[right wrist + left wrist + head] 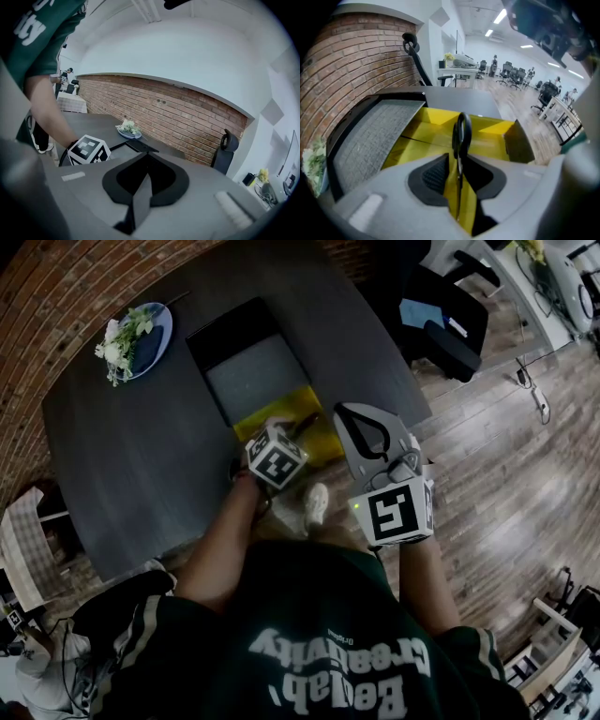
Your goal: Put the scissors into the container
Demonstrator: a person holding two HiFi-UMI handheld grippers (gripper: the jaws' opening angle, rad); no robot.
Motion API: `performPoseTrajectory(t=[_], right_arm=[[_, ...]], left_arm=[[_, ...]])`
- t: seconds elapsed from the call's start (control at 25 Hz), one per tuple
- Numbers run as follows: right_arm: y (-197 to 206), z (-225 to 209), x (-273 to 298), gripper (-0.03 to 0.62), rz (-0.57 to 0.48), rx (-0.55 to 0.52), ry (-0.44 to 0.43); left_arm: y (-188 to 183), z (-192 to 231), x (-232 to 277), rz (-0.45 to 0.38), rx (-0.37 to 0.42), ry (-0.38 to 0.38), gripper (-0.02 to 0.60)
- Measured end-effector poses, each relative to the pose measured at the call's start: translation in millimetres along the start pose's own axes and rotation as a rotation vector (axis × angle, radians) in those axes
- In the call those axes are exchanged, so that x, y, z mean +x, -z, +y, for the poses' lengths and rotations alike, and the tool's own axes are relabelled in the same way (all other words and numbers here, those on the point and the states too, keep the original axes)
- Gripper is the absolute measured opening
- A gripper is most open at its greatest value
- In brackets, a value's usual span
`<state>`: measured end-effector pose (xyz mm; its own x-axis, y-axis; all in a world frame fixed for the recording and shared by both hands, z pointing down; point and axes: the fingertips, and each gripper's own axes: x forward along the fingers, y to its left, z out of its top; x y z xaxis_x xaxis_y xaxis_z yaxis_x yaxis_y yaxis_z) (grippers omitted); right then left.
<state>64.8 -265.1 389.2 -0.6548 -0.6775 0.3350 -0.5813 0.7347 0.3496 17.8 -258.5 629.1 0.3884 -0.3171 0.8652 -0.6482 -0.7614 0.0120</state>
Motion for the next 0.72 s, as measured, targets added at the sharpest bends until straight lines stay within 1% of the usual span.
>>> performPoseTrajectory(t=[0.6, 0.72], right_arm=[[0.0, -2.5, -4.4, 0.006, 0.006, 0.0, 0.014], [0.6, -4.0, -5.2, 0.006, 0.004, 0.007, 0.018]], left_arm=[[0.4, -2.3, 0.3, 0.008, 0.005, 0.025, 0.11], [0.0, -4.2, -0.1, 0.009, 0.004, 0.038, 0.124]])
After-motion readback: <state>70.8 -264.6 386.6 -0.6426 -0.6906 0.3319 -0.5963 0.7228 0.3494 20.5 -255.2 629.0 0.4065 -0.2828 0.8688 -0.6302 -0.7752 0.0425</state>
